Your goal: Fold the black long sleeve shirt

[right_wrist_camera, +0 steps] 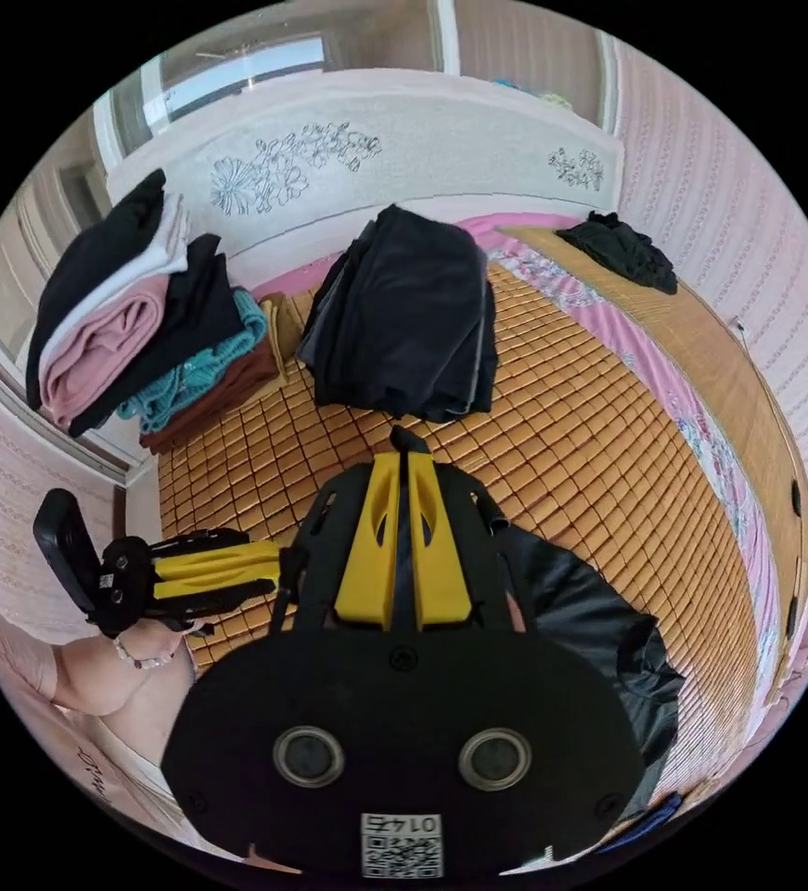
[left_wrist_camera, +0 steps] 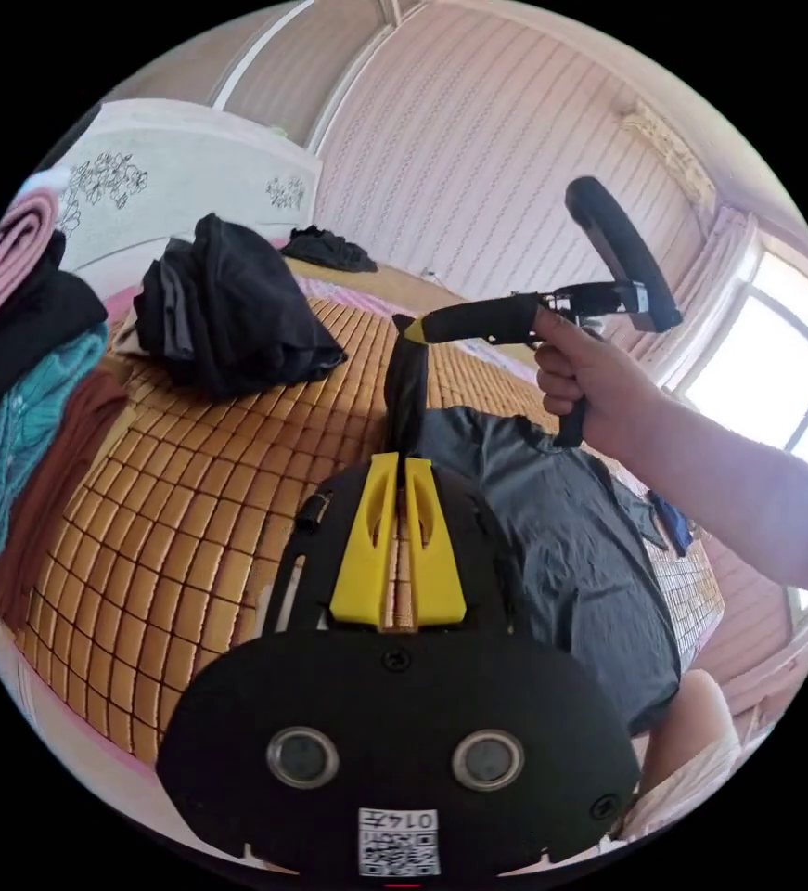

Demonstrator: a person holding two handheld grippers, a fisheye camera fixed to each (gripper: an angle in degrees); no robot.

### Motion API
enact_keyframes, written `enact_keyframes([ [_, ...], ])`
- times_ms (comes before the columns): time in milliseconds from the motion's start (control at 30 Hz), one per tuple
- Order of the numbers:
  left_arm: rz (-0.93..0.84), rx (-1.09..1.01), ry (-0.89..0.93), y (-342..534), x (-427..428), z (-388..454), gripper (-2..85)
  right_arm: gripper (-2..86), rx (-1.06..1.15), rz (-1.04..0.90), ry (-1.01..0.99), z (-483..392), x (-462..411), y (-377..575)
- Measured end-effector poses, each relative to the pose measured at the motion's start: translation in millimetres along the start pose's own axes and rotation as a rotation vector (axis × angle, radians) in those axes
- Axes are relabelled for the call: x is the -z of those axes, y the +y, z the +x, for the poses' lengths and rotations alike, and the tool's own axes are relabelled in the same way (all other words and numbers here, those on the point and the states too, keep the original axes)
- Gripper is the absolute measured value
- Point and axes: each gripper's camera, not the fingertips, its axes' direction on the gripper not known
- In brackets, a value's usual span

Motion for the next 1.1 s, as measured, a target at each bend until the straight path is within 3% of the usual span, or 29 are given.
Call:
enact_keyframes([
  [133, 0.059, -0.097, 0.150, -11.1, 0.2, 52.2, -0.7, 0.5, -0.197, 0.199, -0.073, 60.6, 87.9, 88.8],
  [200, 0.032, -0.153, 0.369, -16.0, -9.0, 95.5, 0.2, 1.0, -0.289, 0.280, -0.077, 79.8, 124.7, 143.4],
  [367, -0.175, -0.303, 0.477, 6.9, -60.6, 161.5, 5.1, 3.7, -0.464, 0.154, 0.048, 119.5, 149.2, 285.8],
  [500, -0.318, -0.406, 0.431, 15.0, -90.2, 183.8, 5.8, 6.5, -0.515, -0.098, 0.091, 150.1, 123.2, 343.7],
  [633, -0.345, -0.453, 0.269, 9.4, -108.2, 199.2, 6.1, 7.0, -0.398, -0.167, 0.155, 162.5, 106.6, 326.8],
  [767, -0.393, -0.469, 0.358, 6.2, -129.7, 237.9, 6.5, 6.6, -0.401, -0.191, 0.143, 174.5, 89.5, 323.6],
  [1033, -0.477, -0.560, 0.312, 3.8, -188.5, 352.9, 7.1, 2.2, -0.500, -0.303, 0.200, 198.1, 65.5, 374.8],
  [1100, -0.636, -0.580, 0.292, 3.9, -220.3, 378.9, 5.2, 1.3, -0.493, -0.299, 0.199, 202.5, 64.0, 384.3],
])
